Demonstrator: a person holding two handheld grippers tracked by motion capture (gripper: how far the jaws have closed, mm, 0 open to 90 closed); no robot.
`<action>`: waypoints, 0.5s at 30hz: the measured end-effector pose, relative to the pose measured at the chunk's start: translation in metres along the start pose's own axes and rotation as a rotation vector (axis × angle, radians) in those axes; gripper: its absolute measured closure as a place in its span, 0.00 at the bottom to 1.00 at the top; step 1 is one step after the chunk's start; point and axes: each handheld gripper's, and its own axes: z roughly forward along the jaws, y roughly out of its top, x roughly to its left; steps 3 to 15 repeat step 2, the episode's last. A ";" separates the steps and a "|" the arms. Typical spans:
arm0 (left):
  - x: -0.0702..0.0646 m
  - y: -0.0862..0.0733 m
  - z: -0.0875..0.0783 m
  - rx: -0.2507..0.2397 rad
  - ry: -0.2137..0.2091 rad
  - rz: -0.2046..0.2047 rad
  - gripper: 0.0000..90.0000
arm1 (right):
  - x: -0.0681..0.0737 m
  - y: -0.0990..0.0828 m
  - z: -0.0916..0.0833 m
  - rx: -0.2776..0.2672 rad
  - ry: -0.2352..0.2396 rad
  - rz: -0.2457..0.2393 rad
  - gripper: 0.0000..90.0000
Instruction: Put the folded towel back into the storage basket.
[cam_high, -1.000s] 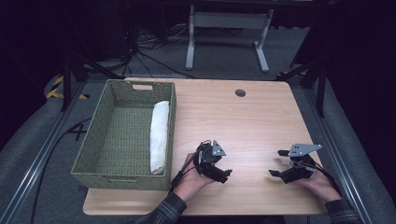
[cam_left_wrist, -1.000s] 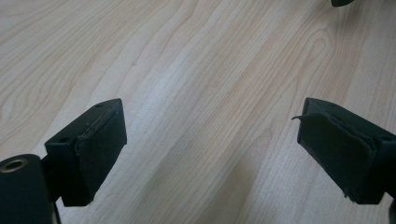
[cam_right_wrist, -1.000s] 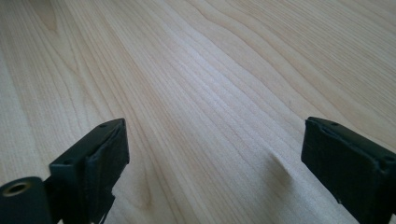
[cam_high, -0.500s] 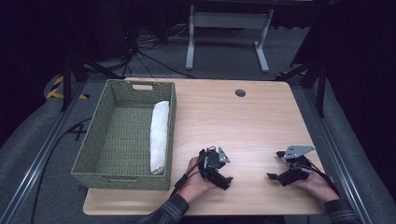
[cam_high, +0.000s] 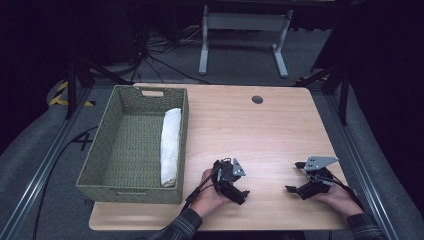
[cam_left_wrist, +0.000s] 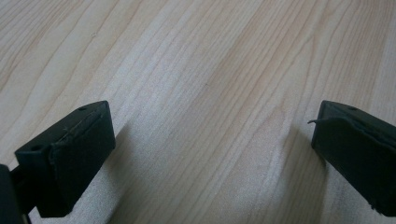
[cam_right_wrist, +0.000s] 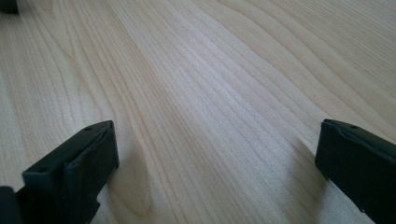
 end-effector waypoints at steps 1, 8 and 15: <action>0.000 0.000 0.000 0.000 0.001 -0.001 0.00 | 0.000 0.000 0.000 0.000 0.001 0.000 0.00; 0.000 0.000 0.000 0.000 0.001 -0.001 0.00 | 0.000 0.000 0.000 0.000 0.000 0.000 0.00; 0.000 0.000 0.000 0.000 0.001 -0.001 0.00 | 0.000 0.000 0.000 0.000 0.000 0.000 0.00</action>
